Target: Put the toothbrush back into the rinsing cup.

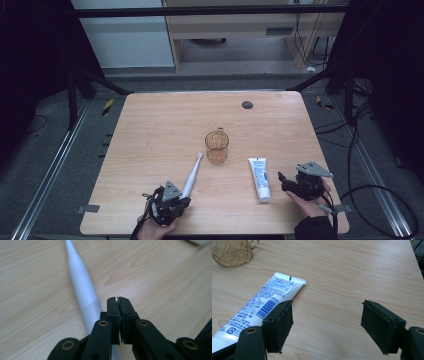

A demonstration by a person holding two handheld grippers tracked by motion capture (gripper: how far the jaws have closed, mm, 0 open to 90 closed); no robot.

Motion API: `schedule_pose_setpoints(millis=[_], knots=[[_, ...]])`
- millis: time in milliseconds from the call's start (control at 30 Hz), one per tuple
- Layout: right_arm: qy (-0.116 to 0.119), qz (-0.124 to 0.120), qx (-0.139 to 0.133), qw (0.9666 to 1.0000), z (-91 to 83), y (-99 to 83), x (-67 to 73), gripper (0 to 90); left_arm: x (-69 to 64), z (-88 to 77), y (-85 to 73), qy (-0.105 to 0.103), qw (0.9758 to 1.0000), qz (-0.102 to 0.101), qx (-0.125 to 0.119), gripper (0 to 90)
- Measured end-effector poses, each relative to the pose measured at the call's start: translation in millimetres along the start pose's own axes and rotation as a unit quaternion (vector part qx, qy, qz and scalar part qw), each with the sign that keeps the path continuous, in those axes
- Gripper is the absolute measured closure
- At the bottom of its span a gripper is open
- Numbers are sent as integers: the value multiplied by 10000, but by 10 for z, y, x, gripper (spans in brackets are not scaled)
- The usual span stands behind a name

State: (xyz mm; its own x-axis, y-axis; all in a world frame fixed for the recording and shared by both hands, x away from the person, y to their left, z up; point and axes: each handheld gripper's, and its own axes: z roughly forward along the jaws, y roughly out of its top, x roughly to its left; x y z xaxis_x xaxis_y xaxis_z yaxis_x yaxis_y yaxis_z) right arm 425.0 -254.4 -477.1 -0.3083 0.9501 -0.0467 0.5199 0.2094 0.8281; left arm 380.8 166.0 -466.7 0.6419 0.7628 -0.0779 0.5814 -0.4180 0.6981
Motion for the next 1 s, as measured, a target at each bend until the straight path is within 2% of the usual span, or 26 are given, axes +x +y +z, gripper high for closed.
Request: schedule_pose_setpoints(millis=[100, 167, 267, 333, 467, 567, 633, 667, 700, 767, 900, 1000], knots=[[4, 13, 9, 10000, 0, 1, 1, 253, 40, -29, 21, 48, 9999, -65, -103, 857], [9, 4, 3, 10000, 4, 3, 4, 253, 113, -77, 74, 152, 9995, -160, -227, 836], [15, 4, 9, 10000, 9, 4, 5, 252, 196, -112, 134, 238, 9992, -184, -281, 788], [12, 13, 10, 10000, 12, 5, 4, 251, 264, -146, 163, 324, 9982, -221, -444, 769], [12, 32, 11, 10000, 15, 7, -2, 250, 377, -133, 225, 490, 9980, -187, -358, 667], [17, 36, 14, 10000, 16, 12, 3, 249, 439, -96, 252, 560, 9978, -199, -286, 625], [11, 34, 20, 10000, 17, 14, 6, 248, 487, -74, 274, 607, 9976, -187, -282, 594], [16, 57, 28, 10000, 16, 15, 9, 248, 542, -60, 314, 738, 9965, -171, -344, 579], [16, 54, 32, 10000, 17, 15, 7, 248, 542, -60, 314, 738, 9965, -171, -344, 553], [17, 50, 21, 10000, 19, 15, 1, 247, 621, -39, 395, 744, 9968, -216, -212, 536], [11, 63, 27, 10000, 25, 13, -7, 247, 679, -34, 465, 833, 9958, -273, -256, 490], [16, 51, 35, 10000, 31, 15, -3, 247, 740, -27, 561, 928, 9943, -430, -304, 441]])
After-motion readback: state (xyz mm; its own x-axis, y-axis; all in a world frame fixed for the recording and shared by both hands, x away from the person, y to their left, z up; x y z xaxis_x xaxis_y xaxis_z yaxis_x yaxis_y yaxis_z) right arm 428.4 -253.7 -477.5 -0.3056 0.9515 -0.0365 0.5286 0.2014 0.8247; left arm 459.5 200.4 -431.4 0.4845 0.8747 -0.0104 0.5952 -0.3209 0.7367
